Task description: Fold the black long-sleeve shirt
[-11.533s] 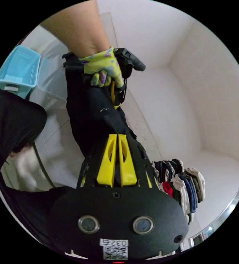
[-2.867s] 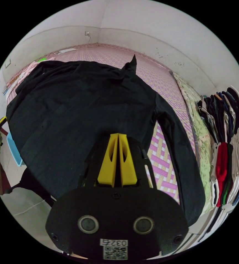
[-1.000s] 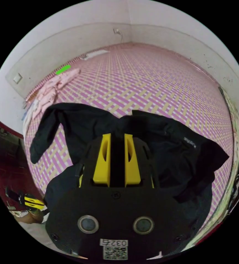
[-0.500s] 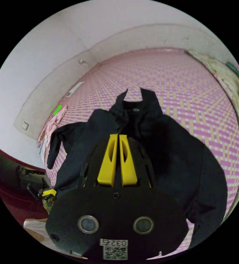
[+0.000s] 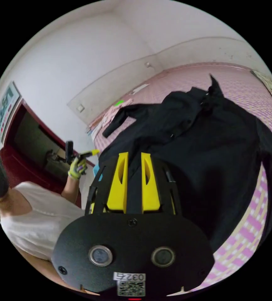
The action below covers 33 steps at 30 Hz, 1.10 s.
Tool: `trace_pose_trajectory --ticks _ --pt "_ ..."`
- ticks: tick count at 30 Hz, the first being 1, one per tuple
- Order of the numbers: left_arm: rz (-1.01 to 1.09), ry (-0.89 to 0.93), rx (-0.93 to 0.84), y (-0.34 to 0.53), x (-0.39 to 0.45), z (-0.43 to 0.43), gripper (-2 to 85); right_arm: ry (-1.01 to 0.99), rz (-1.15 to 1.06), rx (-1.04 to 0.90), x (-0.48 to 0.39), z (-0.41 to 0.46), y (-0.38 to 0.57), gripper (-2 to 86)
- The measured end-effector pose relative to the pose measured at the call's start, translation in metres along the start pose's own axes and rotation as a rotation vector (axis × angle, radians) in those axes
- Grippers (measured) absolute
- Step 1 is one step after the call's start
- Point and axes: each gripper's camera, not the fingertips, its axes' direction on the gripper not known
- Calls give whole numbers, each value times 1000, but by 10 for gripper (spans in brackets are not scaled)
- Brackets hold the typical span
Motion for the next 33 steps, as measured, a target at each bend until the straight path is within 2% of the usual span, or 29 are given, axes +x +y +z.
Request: trace_pose_trajectory --ticks 5,14,19,22,25,28,33 --pt "19 47 -6 -1 21 9 17 82 -4 -60 -36 31 56 79" --pt "69 55 -88 -11 53 44 15 89 96 -69 -58 40 115 66" --pt "60 56 -49 -11 49 37 23 -41 188 -76 -33 52 152 104" --pt "23 60 33 6 31 15 37 -157 230 -39 -15 61 162 122" --pt "-28 -10 52 34 8 -2 64 -192 233 -48 -10 74 161 124" --pt "-88 -119 -17 59 -23 7 110 -199 228 -59 -11 85 157 103" --pt "-60 166 -31 61 -71 54 117 -158 119 -88 -35 89 146 2"
